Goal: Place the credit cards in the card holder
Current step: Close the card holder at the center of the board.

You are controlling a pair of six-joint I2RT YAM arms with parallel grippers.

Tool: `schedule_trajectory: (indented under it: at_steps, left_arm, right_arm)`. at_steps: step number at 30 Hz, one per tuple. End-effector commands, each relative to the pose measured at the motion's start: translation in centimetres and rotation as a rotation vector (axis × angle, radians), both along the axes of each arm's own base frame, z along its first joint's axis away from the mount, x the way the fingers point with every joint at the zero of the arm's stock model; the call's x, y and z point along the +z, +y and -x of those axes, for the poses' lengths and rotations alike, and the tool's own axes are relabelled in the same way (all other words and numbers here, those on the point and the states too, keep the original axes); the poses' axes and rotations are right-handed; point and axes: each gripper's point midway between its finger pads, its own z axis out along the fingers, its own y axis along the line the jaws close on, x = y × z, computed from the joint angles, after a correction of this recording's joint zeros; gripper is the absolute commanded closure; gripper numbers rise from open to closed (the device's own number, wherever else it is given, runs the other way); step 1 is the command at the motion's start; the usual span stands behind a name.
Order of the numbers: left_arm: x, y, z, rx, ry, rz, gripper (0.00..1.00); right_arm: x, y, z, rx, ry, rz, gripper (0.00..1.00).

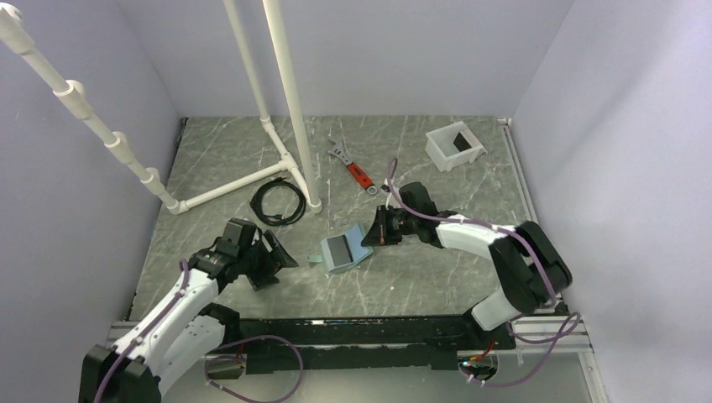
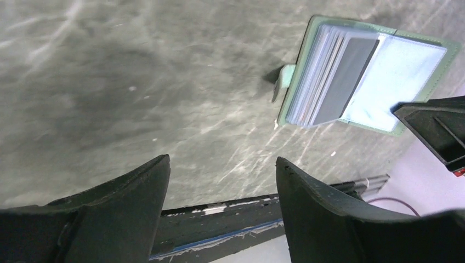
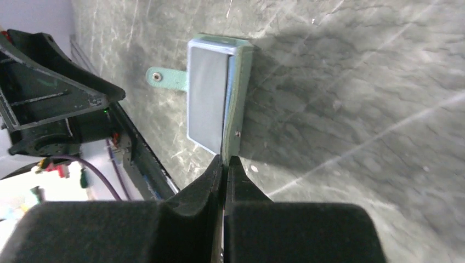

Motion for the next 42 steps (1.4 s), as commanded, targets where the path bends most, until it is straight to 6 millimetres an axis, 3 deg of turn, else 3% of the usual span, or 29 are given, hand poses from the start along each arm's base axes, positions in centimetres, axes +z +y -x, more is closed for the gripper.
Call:
schedule_trajectory:
  at_steps: [1, 7, 13, 20, 31, 34, 42]
  left_arm:
    - [0.8, -3.2, -1.9, -0.13, -0.07, 0.125, 0.26]
    - [0.4, -4.9, -3.6, -0.162, -0.075, 0.188, 0.44]
    - [0.7, -5.2, -4.4, -0.169, -0.069, 0.184, 0.46]
    - [0.6, -5.3, -4.4, -0.176, -0.051, 0.184, 0.47]
    - [1.1, -5.4, -5.7, -0.2, -0.056, 0.142, 0.51]
    - [1.1, -5.4, -6.1, -0.202, -0.059, 0.134, 0.53]
    - [0.4, -5.6, -6.4, -0.251, -0.037, 0.059, 0.57]
  right_arm:
    - [0.5, -2.6, 0.6, -0.006, -0.084, 0.13, 1.0]
    - [3.0, 0.1, 0.5, 0.036, -0.12, 0.042, 0.78]
    - [4.0, 4.1, 0.0, 0.091, -0.124, -0.039, 0.71]
    - [1.7, 7.0, 0.7, 0.152, -0.07, -0.046, 0.67]
    - [-0.8, 7.3, 2.0, 0.186, -0.003, -0.074, 0.55]
    - [-1.3, 7.0, 2.1, 0.173, 0.0, -0.065, 0.57]
    - [-2.6, 6.6, 2.0, 0.168, 0.006, -0.029, 0.84]
